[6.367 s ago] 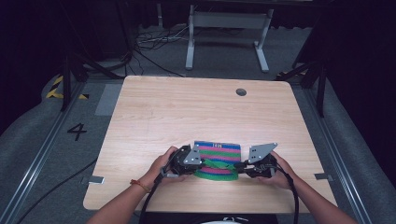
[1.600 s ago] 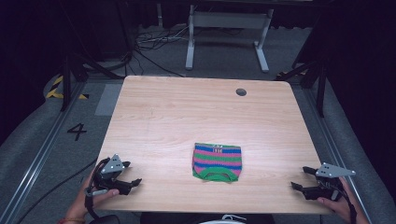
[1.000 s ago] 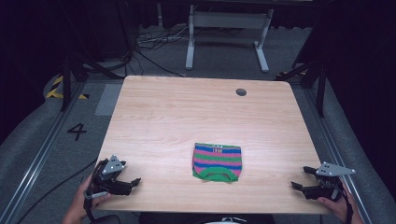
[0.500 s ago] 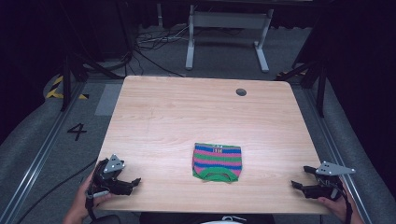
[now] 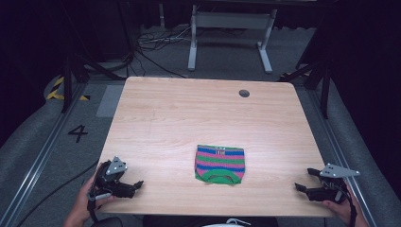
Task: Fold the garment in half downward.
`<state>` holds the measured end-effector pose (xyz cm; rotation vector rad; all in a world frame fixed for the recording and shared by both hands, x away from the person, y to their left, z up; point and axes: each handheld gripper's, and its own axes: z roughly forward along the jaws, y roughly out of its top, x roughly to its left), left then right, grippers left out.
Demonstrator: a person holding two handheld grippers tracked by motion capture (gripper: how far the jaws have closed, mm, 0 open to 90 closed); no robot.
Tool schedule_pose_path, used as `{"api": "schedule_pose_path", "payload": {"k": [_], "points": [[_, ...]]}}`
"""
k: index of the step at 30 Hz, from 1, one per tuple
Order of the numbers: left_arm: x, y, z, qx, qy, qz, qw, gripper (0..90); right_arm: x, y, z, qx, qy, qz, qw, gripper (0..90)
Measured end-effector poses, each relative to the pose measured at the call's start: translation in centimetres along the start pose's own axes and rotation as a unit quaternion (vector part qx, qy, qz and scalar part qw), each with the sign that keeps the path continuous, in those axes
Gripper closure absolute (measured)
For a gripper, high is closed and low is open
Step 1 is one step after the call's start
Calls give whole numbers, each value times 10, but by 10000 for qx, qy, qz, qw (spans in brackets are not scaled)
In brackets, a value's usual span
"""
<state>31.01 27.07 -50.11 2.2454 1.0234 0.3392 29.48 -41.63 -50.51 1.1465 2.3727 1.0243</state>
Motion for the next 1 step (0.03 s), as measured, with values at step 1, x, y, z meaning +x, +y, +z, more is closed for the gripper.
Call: {"api": "schedule_pose_path", "payload": {"k": [1], "points": [[0,0,0,5,0,6,10000,21,0,0,0,1,1,0,10000,148]]}}
